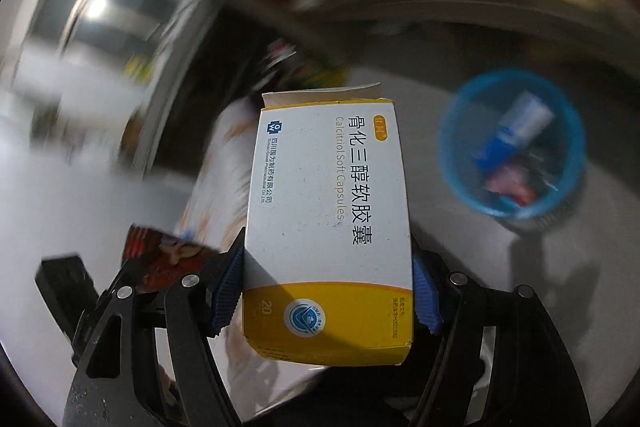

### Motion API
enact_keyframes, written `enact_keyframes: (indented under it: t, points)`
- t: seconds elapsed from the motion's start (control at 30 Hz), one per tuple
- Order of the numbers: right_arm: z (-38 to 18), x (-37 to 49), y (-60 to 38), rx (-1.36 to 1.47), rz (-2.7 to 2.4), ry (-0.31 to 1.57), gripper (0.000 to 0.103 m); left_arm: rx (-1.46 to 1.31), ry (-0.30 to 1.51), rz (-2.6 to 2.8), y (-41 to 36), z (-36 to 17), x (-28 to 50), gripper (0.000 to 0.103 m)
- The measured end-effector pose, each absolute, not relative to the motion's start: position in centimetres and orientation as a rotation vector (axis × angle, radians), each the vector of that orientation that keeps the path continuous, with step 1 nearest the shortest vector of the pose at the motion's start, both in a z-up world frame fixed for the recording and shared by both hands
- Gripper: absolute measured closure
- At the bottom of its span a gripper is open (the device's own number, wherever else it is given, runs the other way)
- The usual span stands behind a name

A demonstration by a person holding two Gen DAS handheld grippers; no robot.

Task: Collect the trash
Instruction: 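Carry the can and medicine box over the blue wastebasket and open both grippers, then bring both grippers back over the table items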

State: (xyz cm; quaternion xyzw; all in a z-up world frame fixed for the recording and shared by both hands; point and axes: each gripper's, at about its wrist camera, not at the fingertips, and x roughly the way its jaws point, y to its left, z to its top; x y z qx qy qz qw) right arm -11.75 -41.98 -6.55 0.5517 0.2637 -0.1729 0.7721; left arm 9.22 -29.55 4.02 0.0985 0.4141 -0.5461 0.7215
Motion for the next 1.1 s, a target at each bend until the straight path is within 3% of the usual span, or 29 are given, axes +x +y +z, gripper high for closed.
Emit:
enact_keyframes:
  t: [0.23,0.47,0.53,0.57,0.63,0.8,1.1]
  points:
    - [-14.0,-15.3,-47.3,1.441,-0.481,0.545,0.036,0.251,1.231,-1.258,-42.2,-2.5,8.6,0.036]
    - [-21.0,-13.3,-51.2,1.646,-0.469,0.561,0.035,0.397,1.380,-1.160,-51.0,-9.2,7.9,0.036]
    - [-22.2,-12.8,-52.3,1.674,-0.485,0.548,0.029,0.407,1.400,-1.130,-52.8,-10.5,8.2,0.035]
    - [-23.2,-12.3,-53.1,1.690,-0.487,0.539,0.026,0.396,1.410,-1.125,-53.5,-11.0,8.4,0.029]
    - [-24.5,-12.3,-53.8,1.710,-0.506,0.544,0.022,0.358,1.414,-1.116,-54.4,-11.3,9.1,0.021]
    - [-26.5,-11.9,-54.1,1.728,-0.563,0.592,0.021,0.298,1.429,-1.142,-53.5,-10.4,9.7,0.021]
    - [-24.3,-14.1,-52.3,1.674,-0.568,0.588,0.021,0.200,1.353,-1.257,-48.1,-4.9,9.6,0.021]
